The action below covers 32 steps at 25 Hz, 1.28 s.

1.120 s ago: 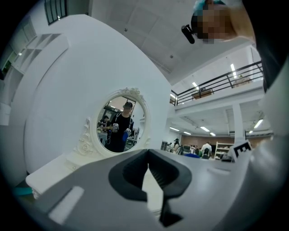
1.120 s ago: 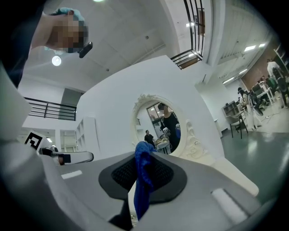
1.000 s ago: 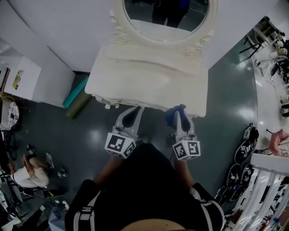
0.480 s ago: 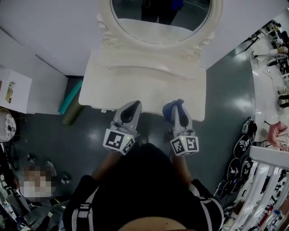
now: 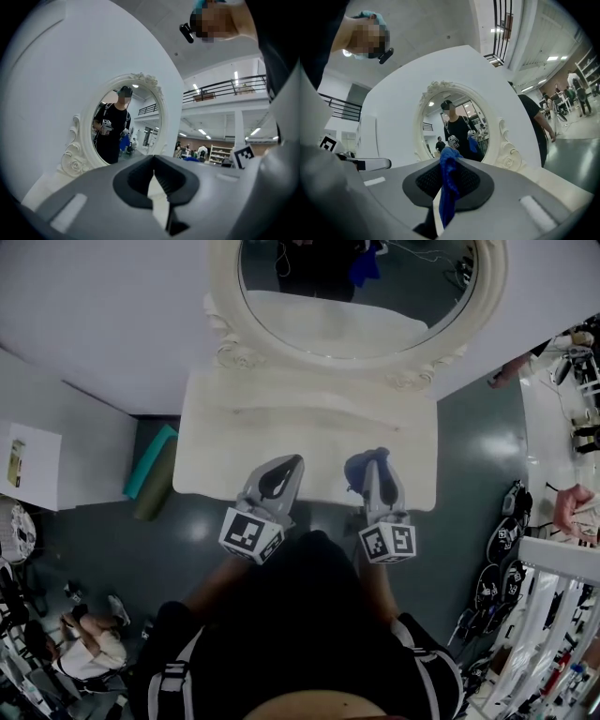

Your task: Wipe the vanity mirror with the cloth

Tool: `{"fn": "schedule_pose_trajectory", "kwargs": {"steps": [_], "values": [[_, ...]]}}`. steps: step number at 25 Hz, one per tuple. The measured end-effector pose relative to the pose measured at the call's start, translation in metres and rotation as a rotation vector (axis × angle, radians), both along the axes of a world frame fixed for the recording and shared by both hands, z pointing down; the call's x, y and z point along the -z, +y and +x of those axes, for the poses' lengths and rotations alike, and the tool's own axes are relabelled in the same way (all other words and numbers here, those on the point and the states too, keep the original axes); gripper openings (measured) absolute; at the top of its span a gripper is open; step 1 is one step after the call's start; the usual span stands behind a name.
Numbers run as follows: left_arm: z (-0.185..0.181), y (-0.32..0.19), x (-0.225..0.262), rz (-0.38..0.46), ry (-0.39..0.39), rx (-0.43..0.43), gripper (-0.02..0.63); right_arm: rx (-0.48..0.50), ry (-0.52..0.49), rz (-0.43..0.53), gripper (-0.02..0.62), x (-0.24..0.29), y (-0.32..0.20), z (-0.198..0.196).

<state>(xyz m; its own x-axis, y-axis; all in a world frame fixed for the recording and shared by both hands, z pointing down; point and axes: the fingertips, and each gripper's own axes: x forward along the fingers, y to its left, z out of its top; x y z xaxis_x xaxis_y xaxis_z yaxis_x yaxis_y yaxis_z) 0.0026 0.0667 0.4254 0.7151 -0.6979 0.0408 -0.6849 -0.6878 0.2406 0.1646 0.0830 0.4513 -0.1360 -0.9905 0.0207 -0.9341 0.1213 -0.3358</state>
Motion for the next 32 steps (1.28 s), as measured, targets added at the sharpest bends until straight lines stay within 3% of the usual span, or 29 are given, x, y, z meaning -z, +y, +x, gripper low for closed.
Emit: {"fn": "schedule_pose_trajectory", "kwargs": {"steps": [8, 17, 32], "values": [[-0.014, -0.043, 0.014, 0.0, 0.044, -0.018, 0.009, -0.035, 0.037, 0.002, 0.041, 0.011, -0.03, -0.008], [0.003, -0.075, 0.017, 0.006, 0.066, 0.005, 0.009, -0.061, 0.035, 0.023, 0.041, 0.013, -0.059, 0.021], [0.073, -0.138, 0.029, 0.024, 0.084, 0.027, 0.009, -0.053, 0.061, 0.095, 0.041, 0.037, -0.144, 0.099]]}}
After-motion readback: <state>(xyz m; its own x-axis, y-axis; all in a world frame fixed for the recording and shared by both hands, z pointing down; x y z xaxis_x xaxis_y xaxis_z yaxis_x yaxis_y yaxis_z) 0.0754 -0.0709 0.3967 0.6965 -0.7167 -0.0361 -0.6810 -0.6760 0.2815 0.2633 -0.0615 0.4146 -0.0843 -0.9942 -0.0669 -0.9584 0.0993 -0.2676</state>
